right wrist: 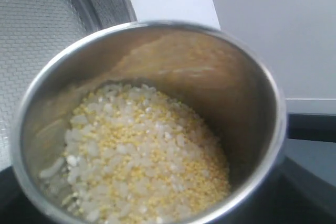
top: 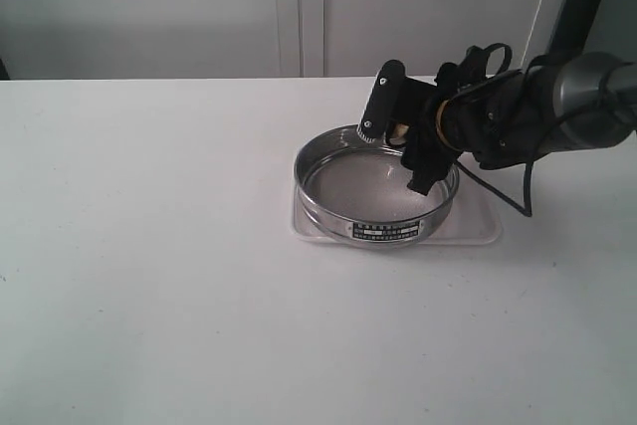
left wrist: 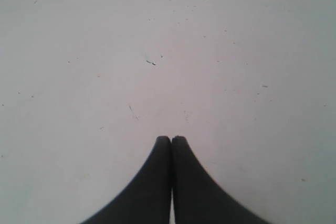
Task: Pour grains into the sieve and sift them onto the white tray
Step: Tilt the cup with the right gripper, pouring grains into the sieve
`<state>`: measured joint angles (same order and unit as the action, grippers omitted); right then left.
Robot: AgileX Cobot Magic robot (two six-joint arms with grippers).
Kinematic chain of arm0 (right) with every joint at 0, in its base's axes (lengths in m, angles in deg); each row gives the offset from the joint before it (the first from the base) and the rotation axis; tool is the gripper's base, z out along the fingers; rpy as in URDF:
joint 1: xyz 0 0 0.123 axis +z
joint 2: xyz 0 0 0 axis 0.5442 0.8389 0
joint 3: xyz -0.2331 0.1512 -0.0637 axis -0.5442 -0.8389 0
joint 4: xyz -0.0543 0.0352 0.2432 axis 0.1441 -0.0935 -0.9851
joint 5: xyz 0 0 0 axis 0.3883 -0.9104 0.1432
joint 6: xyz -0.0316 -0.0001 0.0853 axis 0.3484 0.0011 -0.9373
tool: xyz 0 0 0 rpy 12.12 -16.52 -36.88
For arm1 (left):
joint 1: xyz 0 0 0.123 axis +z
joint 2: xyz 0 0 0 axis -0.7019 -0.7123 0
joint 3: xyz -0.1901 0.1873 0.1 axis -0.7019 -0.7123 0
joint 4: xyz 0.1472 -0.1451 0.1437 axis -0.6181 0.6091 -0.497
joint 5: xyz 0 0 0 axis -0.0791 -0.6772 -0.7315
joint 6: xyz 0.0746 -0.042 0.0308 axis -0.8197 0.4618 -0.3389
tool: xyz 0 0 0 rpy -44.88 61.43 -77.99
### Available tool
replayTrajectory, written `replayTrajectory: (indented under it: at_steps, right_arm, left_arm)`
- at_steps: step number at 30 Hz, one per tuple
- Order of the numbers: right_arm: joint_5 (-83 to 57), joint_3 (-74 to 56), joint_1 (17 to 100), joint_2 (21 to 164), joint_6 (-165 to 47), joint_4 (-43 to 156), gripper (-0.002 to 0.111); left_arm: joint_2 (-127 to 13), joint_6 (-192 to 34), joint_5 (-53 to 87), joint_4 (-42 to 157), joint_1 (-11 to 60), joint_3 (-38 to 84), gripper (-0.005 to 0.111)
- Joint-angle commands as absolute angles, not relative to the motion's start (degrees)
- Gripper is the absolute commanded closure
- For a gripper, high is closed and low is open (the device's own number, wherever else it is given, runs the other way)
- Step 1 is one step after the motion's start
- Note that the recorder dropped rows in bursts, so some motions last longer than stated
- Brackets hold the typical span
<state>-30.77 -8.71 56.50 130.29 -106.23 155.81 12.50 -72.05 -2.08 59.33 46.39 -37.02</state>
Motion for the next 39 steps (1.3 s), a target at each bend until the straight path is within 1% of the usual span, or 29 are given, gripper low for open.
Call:
replayTrajectory:
  at_steps: [1, 5, 8, 16, 29, 39]
  right_arm:
    - [-33.66, -7.31, 56.90, 130.67, -105.64, 156.41, 0.108]
    - [-37.21, -6.28, 57.51, 132.24, -104.43, 156.41, 0.108]
    - [-37.58, -6.28, 58.70, 132.84, -97.66, 156.41, 0.108]
    - [-40.36, -6.28, 59.22, 132.88, -92.60, 156.41, 0.108]
    - [-43.04, -6.28, 59.22, 132.88, -83.75, 156.41, 0.108]
    - [-42.59, -6.05, 59.22, 134.07, -76.13, 156.41, 0.108]
  left_arm:
    - [12.75, -72.05, -2.39, 59.53, 46.12, -37.56, 0.107]
    - [12.75, -72.05, -2.39, 59.53, 46.12, -37.56, 0.107]
    - [12.75, -72.05, -2.39, 59.53, 46.12, -37.56, 0.107]
    - [12.75, -72.05, -2.39, 59.53, 46.12, -37.56, 0.107]
    - [12.75, -72.05, -2.39, 59.53, 46.12, -37.56, 0.107]
    - [12.75, -72.05, -2.39, 59.53, 46.12, -37.56, 0.107]
